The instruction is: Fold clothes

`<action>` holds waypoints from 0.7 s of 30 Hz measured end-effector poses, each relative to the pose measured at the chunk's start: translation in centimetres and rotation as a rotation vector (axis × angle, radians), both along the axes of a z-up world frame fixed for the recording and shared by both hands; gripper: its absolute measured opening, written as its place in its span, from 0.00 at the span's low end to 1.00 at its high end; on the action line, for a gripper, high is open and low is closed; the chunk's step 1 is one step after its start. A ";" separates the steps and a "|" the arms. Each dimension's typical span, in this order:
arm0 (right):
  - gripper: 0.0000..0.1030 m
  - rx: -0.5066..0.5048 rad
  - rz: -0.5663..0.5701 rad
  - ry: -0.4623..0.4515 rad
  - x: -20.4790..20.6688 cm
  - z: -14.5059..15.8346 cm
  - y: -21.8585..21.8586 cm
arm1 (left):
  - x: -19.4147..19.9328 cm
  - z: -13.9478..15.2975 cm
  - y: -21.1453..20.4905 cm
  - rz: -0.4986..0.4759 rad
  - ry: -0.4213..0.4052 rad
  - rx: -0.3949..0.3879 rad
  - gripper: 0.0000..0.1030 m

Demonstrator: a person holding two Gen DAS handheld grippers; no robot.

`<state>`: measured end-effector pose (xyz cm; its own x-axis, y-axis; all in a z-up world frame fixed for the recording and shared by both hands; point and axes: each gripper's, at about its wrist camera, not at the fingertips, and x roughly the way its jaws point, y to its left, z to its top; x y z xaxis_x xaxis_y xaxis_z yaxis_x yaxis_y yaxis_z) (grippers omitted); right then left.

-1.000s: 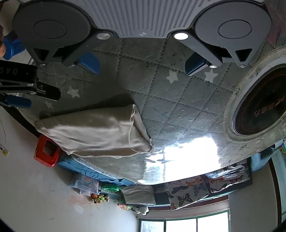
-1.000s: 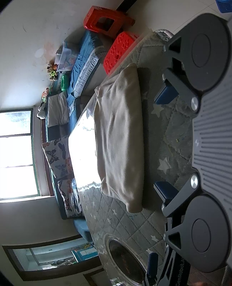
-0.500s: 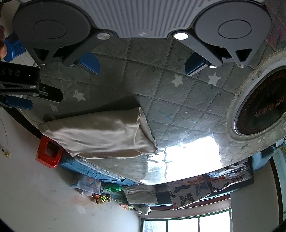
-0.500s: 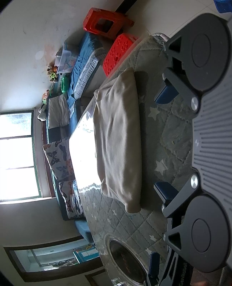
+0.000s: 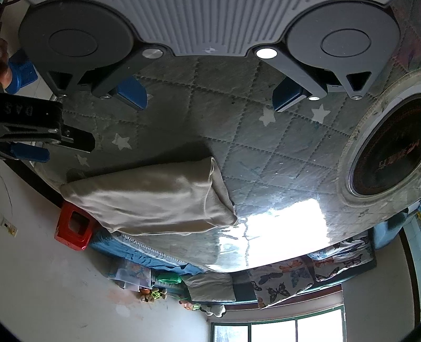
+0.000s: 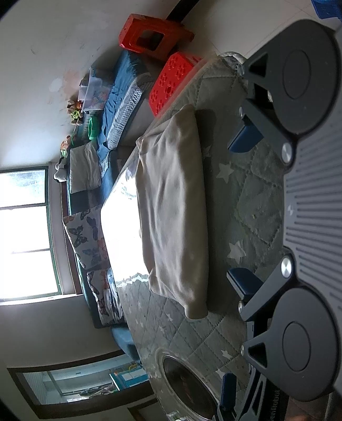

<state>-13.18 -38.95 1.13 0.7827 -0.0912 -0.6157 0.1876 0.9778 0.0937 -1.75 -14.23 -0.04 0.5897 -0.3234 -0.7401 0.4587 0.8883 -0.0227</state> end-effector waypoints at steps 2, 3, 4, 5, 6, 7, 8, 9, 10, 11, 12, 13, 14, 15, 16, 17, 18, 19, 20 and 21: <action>0.93 0.001 -0.001 0.001 0.1 0.0 -0.1 | 0.1 -0.1 -0.1 -0.002 0.003 0.003 1.00; 0.94 0.003 -0.002 0.002 0.1 -0.1 -0.1 | 0.1 -0.1 -0.2 -0.004 0.004 0.004 1.00; 0.94 0.004 -0.002 0.003 0.2 -0.1 -0.2 | 0.2 -0.1 -0.3 -0.005 0.004 0.005 1.00; 0.94 0.004 -0.003 0.004 0.3 -0.1 -0.2 | 0.2 -0.1 -0.3 -0.007 0.004 0.007 1.00; 0.94 0.004 -0.004 0.005 0.3 -0.1 -0.3 | 0.3 -0.2 -0.4 -0.008 0.005 0.009 1.00; 0.94 0.004 -0.004 0.006 0.4 -0.1 -0.3 | 0.4 -0.2 -0.5 -0.010 0.006 0.011 1.00; 0.94 0.005 -0.005 0.006 0.5 -0.2 -0.4 | 0.4 -0.2 -0.6 -0.011 0.006 0.012 1.00; 0.94 0.006 -0.005 0.007 0.6 -0.2 -0.4 | 0.5 -0.2 -0.6 -0.013 0.007 0.014 1.00; 0.94 0.007 -0.006 0.007 0.7 -0.2 -0.5 | 0.6 -0.2 -0.7 -0.014 0.007 0.016 1.00; 0.94 0.007 -0.006 0.008 0.8 -0.3 -0.5 | 0.7 -0.3 -0.8 -0.014 0.007 0.017 1.00; 0.94 0.006 -0.006 0.009 0.9 -0.3 -0.5 | 0.7 -0.3 -0.8 -0.014 0.009 0.019 1.00; 0.94 0.007 -0.007 0.010 0.9 -0.3 -0.6 | 0.8 -0.3 -0.9 -0.014 0.010 0.020 1.00; 0.94 0.008 -0.007 0.012 1.0 -0.4 -0.6 | 0.8 -0.4 -0.9 -0.014 0.011 0.022 1.00; 0.94 0.008 -0.007 0.013 1.1 -0.4 -0.7 | 0.9 -0.4 -1.0 -0.016 0.012 0.023 1.00; 0.94 0.008 -0.007 0.014 1.2 -0.4 -0.7 | 1.0 -0.4 -1.0 -0.017 0.013 0.024 1.00; 0.94 0.009 -0.008 0.015 1.3 -0.5 -0.8 | 1.1 -0.5 -1.1 -0.018 0.014 0.026 1.00; 0.94 0.011 -0.008 0.016 1.4 -0.5 -0.8 | 1.2 -0.5 -1.2 -0.019 0.015 0.027 1.00; 0.94 0.012 -0.008 0.018 1.5 -0.6 -0.9 | 1.3 -0.5 -1.2 -0.019 0.016 0.029 1.00; 0.94 0.013 -0.009 0.020 1.6 -0.6 -0.9 | 1.4 -0.5 -1.3 -0.020 0.017 0.031 1.00; 0.94 0.013 -0.008 0.022 1.7 -0.7 -0.9 | 1.5 -0.6 -1.4 -0.021 0.018 0.033 1.00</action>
